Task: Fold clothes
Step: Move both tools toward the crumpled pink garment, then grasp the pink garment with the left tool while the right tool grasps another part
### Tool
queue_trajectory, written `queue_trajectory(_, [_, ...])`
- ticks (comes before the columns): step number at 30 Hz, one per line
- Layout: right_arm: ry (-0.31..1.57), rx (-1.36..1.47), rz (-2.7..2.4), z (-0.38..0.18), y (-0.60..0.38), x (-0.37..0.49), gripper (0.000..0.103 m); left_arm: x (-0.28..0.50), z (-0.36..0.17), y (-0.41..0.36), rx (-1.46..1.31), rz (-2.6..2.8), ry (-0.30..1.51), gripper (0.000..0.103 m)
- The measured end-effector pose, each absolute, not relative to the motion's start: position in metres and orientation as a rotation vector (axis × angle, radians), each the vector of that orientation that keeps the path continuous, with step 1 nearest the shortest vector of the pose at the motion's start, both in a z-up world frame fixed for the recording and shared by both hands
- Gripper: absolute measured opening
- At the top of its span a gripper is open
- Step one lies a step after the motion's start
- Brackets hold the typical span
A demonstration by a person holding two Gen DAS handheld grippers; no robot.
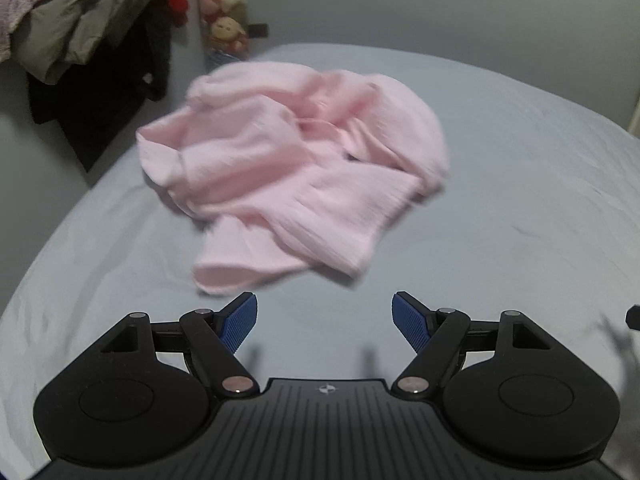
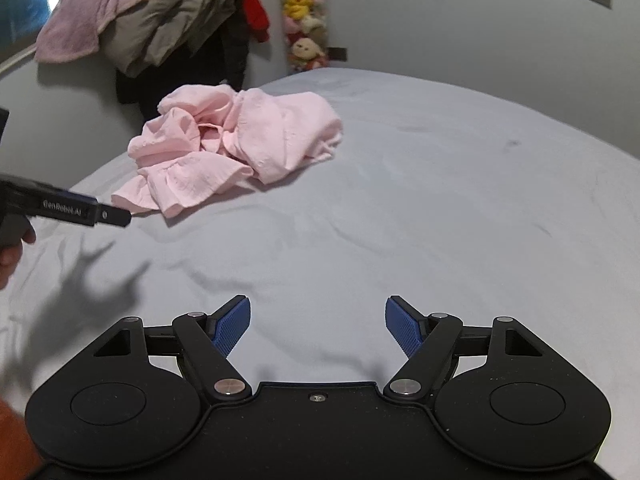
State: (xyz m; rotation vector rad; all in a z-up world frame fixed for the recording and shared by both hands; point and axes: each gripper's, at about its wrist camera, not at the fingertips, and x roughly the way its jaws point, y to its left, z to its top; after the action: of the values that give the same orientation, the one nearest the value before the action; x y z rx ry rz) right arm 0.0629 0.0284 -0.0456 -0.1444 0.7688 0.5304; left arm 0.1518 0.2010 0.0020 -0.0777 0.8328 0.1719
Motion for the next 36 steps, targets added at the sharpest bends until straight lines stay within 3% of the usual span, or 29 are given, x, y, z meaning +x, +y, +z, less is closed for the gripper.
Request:
queue_trajectory(12, [0.721,-0.207,0.597,-0.069,0.122,0.155,0.074,0.195,-0.008,0.276,-0.311,0.265,0.819,0.075])
queue_trajectory(28, [0.732,-0.226,0.572,-0.083,0.195,0.24,0.073,0.243,-0.047,0.3,-0.384,0.324,0.954,0.076])
queue_trajectory(29, [0.742,-0.247,0.561,-0.088,0.2,0.245,0.072,0.244,-0.048,0.298,-0.381,0.321,0.951,0.076])
queue_trajectory(32, [0.767,-0.261,0.553,-0.096,0.208,0.255,0.041,0.248,-0.048,0.291,-0.372,0.311,0.942,0.074])
queue_trajectory(34, [0.792,-0.261,0.541,-0.1,0.21,0.259,0.02,0.251,-0.048,0.286,-0.344,0.296,0.941,0.054])
queue_trajectory(36, [0.79,-0.265,0.533,-0.099,0.209,0.258,0.013,0.254,-0.047,0.279,-0.279,0.294,0.954,0.035])
